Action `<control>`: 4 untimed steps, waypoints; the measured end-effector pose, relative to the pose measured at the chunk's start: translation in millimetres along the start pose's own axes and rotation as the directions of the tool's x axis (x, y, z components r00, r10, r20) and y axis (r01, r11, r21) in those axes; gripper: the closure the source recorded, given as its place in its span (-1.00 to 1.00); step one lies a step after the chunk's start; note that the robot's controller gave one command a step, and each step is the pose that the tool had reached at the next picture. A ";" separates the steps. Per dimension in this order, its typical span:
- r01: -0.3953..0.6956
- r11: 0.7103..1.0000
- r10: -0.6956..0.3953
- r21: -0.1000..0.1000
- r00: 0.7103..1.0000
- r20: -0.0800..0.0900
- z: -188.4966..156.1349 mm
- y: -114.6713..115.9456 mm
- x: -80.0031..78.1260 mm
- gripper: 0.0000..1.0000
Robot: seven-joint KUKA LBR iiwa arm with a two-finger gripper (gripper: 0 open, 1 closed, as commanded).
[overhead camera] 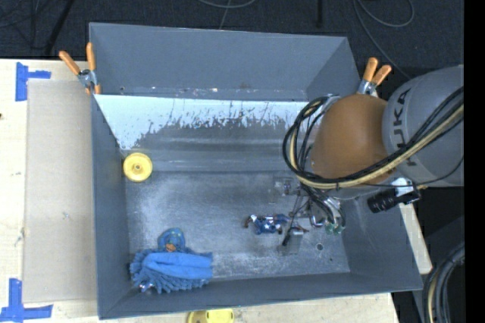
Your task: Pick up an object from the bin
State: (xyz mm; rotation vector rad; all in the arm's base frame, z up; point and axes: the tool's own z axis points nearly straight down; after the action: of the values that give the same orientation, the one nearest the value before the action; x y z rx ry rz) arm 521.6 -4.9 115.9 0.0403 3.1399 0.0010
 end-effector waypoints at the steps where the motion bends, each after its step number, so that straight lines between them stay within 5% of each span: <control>1: -0.028 1.000 0.028 0.000 1.000 -0.002 27.9 -5.0 -11.8 1.00; 2: -0.028 1.000 0.028 0.000 1.000 -0.002 27.9 -5.0 -11.8 1.00; 3: -0.028 1.000 0.028 0.000 1.000 -0.001 -69.3 -0.8 -25.5 1.00; 4: -0.029 1.000 0.029 0.000 1.000 -0.001 -69.3 -0.9 -25.5 1.00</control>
Offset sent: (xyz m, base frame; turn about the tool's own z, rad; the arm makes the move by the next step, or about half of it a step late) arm 0.0000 0.0000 0.0000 0.0000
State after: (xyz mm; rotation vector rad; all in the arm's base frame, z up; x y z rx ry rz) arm 546.9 -6.5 185.2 0.0854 3.1405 0.0012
